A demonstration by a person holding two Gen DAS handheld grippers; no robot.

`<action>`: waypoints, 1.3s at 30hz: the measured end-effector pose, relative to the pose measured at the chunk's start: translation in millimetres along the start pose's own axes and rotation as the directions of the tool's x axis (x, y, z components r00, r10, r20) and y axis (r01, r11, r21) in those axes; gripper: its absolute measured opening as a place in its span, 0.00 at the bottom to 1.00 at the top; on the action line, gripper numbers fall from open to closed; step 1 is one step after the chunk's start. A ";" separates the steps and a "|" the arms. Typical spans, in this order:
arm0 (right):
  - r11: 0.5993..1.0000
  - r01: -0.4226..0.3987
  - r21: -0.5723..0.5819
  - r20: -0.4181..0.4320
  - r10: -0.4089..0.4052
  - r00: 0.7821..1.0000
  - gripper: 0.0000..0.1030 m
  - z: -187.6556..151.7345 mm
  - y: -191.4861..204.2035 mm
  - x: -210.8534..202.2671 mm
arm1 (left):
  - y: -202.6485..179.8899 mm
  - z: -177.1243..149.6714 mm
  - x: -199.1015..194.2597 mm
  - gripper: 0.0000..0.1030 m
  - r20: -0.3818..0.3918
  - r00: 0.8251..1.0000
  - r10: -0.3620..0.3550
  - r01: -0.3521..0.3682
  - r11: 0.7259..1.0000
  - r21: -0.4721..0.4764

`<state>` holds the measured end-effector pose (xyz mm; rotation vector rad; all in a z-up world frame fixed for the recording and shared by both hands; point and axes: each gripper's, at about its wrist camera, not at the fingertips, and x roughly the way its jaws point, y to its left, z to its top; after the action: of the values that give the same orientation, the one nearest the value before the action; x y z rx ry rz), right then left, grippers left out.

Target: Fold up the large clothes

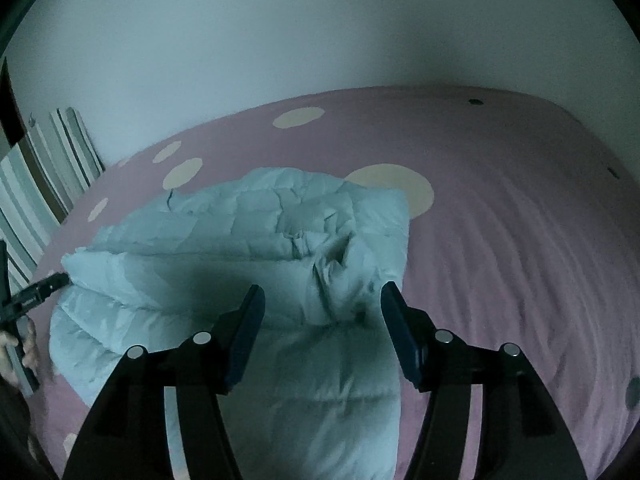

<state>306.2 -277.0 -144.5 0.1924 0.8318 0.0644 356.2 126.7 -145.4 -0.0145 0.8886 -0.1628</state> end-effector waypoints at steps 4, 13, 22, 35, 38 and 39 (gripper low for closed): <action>1.000 -0.021 -0.023 -0.022 0.020 1.000 0.58 5.8 1.4 15.8 | 1.8 7.4 16.9 0.65 -0.043 0.998 -0.036 0.037 0.999 0.007; 0.999 0.005 -0.047 -0.041 -0.007 0.999 0.08 1.1 7.7 27.1 | -8.7 7.6 22.6 0.06 -0.053 0.997 -0.051 0.054 0.997 0.059; 0.999 0.014 -0.043 0.054 -0.012 0.998 0.04 2.2 11.7 -6.6 | -19.0 17.7 -27.5 0.03 0.090 0.996 -0.007 -0.003 0.994 0.109; 0.999 0.039 0.002 0.159 -0.039 0.986 0.04 99.2 19.5 7.1 | -36.7 115.0 -9.4 0.03 0.197 0.970 0.144 -0.165 0.982 0.094; 0.998 0.056 0.004 0.126 -0.056 0.990 0.04 117.2 20.2 36.6 | -38.4 128.0 21.1 0.03 0.167 0.968 0.186 -0.203 0.975 0.094; 0.998 0.065 0.002 0.109 -0.065 0.992 0.04 121.6 20.1 49.4 | -38.1 130.8 34.9 0.03 0.150 0.968 0.202 -0.218 0.971 0.097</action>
<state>429.7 -268.3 -96.6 0.1653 0.7285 -0.0069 473.8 76.8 -86.7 0.1719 0.7347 -0.0131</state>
